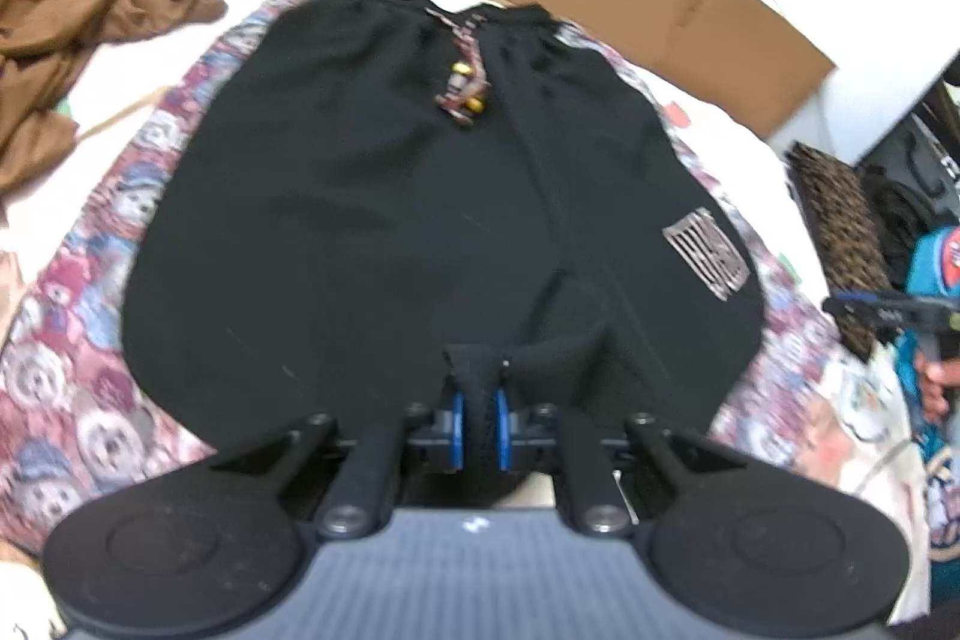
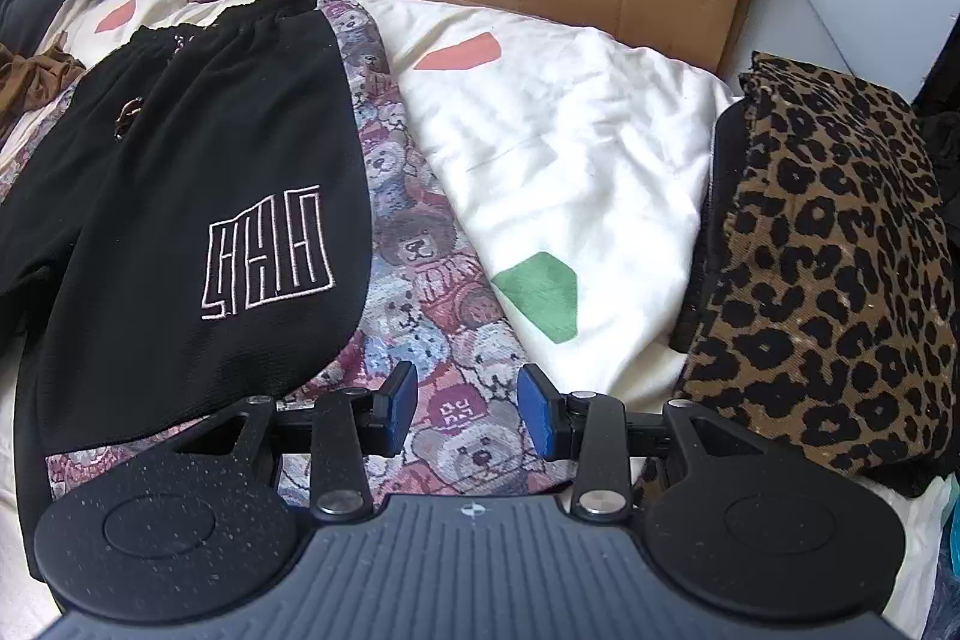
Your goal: Fold clothes
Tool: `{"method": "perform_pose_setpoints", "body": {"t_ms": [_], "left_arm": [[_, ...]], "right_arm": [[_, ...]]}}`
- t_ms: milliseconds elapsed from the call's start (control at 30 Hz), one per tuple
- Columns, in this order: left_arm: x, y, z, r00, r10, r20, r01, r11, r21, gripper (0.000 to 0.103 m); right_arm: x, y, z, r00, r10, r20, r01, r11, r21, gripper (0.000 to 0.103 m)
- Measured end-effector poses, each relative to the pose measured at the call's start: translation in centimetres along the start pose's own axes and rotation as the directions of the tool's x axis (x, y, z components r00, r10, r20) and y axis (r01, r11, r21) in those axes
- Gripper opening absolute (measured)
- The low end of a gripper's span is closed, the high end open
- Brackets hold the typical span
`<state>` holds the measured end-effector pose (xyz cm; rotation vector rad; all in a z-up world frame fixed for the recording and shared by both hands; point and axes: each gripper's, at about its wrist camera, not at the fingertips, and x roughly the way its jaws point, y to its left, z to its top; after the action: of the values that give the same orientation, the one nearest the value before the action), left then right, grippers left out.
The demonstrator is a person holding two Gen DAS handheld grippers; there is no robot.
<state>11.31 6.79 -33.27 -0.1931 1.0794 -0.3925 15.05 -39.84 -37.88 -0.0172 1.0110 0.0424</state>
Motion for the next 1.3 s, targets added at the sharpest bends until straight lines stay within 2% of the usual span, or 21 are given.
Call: {"method": "perform_pose_setpoints", "body": {"t_ms": [133, 167, 267, 500, 733, 900, 1000, 1067, 1200, 1300], "left_arm": [[-0.6, -1.0, -0.6, 0.998, -0.043, -0.043, 0.042, 0.999, -0.026, 0.014], [-0.8, -1.2, -0.6, 0.998, -0.044, -0.045, 0.042, 0.999, -0.030, 0.018], [-1.4, -1.9, -0.4, 0.998, -0.045, -0.050, 0.043, 0.998, -0.040, 0.020], [-0.7, -4.7, 1.2, 0.996, -0.073, -0.060, 0.074, 0.997, 0.009, 0.025], [2.1, -6.2, 2.1, 0.993, -0.082, -0.084, 0.086, 0.995, 0.049, 0.026], [2.5, -6.4, 2.4, 0.993, -0.073, -0.091, 0.078, 0.996, 0.044, 0.026], [2.5, -6.5, 2.5, 0.993, -0.068, -0.094, 0.072, 0.996, 0.043, 0.026], [1.8, -6.8, 2.8, 0.995, -0.064, -0.081, 0.068, 0.997, 0.048, 0.028], [-0.1, -6.9, 3.2, 0.997, -0.063, -0.054, 0.065, 0.997, 0.037, 0.031], [-1.2, -6.8, 3.4, 0.997, -0.061, -0.043, 0.062, 0.998, 0.027, 0.031]], "right_arm": [[-0.3, -0.4, -0.3, 1.000, -0.001, -0.004, 0.001, 1.000, 0.016, 0.044], [-0.5, -0.5, -0.3, 1.000, 0.000, -0.005, 0.000, 1.000, 0.015, 0.044], [-0.7, -1.1, -0.6, 1.000, 0.003, 0.001, -0.003, 0.999, 0.037, 0.044], [-0.4, -3.1, -1.6, 0.999, 0.012, 0.030, -0.015, 0.992, 0.129, 0.044], [1.2, -4.6, -1.5, 1.000, 0.004, 0.020, -0.007, 0.991, 0.132, 0.043], [2.1, -5.6, -1.5, 1.000, 0.001, 0.010, -0.003, 0.991, 0.137, 0.043], [2.5, -5.8, -1.5, 1.000, 0.020, 0.003, -0.020, 0.989, 0.144, 0.039], [2.5, -5.3, -1.6, 1.000, 0.015, 0.008, -0.016, 0.993, 0.118, 0.031], [1.2, -4.5, -0.9, 0.996, 0.005, 0.093, -0.012, 0.997, 0.070, 0.030], [1.8, -4.3, 0.0, 0.997, 0.027, 0.077, -0.032, 0.998, 0.060, 0.030]]}}
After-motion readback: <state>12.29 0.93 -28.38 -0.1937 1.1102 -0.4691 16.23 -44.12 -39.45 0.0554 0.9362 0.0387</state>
